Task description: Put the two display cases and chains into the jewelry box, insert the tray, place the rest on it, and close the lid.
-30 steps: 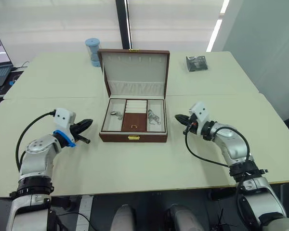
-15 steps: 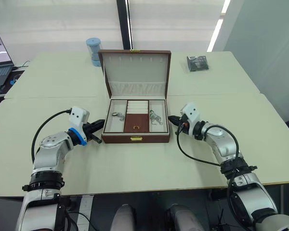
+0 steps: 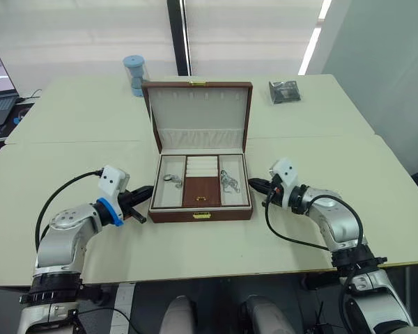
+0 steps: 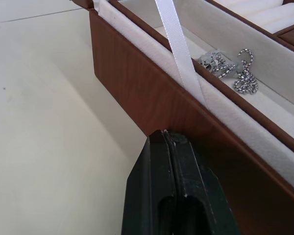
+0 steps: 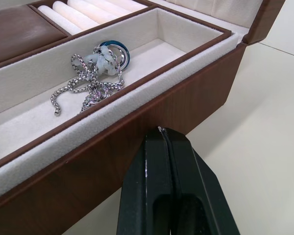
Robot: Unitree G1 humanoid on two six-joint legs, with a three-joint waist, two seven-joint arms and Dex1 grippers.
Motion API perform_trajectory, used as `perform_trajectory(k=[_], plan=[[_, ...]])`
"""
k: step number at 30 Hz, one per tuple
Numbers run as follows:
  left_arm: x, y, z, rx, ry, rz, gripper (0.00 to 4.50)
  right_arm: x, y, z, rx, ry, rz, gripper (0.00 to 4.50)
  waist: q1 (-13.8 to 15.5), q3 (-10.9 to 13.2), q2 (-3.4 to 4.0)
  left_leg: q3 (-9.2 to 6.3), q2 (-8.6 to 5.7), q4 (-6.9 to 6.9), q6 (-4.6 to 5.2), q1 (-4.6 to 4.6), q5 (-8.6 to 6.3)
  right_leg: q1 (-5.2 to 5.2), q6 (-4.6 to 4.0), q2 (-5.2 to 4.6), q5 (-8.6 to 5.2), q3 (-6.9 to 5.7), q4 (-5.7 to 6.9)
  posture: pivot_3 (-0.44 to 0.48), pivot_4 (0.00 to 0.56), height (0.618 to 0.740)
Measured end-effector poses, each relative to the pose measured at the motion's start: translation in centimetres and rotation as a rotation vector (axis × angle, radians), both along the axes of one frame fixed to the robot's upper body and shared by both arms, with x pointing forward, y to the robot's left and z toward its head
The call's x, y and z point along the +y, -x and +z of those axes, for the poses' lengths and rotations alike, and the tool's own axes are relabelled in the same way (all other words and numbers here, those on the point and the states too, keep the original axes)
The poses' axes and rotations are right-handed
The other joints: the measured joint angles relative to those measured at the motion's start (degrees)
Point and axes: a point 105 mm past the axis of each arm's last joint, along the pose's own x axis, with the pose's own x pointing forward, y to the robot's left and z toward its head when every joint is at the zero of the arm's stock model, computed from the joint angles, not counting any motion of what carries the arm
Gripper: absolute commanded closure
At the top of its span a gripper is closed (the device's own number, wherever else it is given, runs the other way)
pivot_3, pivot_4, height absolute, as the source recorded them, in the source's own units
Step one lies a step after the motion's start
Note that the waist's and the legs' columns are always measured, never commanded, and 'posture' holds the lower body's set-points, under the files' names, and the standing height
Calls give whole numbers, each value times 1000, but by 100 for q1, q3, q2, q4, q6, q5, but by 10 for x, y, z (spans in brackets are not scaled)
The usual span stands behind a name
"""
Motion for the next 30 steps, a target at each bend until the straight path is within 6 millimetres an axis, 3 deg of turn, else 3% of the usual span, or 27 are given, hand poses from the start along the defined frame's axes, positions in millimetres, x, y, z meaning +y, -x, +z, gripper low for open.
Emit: perform_trajectory(k=[6, 19, 26, 30], plan=[[-5, 17, -10, 46, 26, -5, 4500, -5, 11, -2, 16, 9, -8, 4462, 0, -2, 0, -4, -3, 1, 0, 10, 0, 10, 1, 0, 0, -2, 0, 0, 150, 740], [-4, 17, -10, 36, 24, -4, 4500, -6, 12, -2, 23, 8, -17, 4462, 2, -2, 0, -4, -4, 1, 0, 9, 0, 10, 1, 1, 0, -4, 0, 0, 150, 740], [1, 20, -9, -61, 21, 6, 4500, -14, 8, 0, 45, -44, -33, 4462, -1, 0, 0, -2, -3, 1, 0, 5, 0, 6, 1, 0, 0, -2, -1, 0, 150, 740], [12, 31, -1, -158, -7, 14, 4500, -24, -7, 17, 14, -74, -62, 4462, -17, 1, -1, -1, -2, 0, 0, 7, 0, 5, 0, 1, 0, 0, -1, 0, 150, 740]])
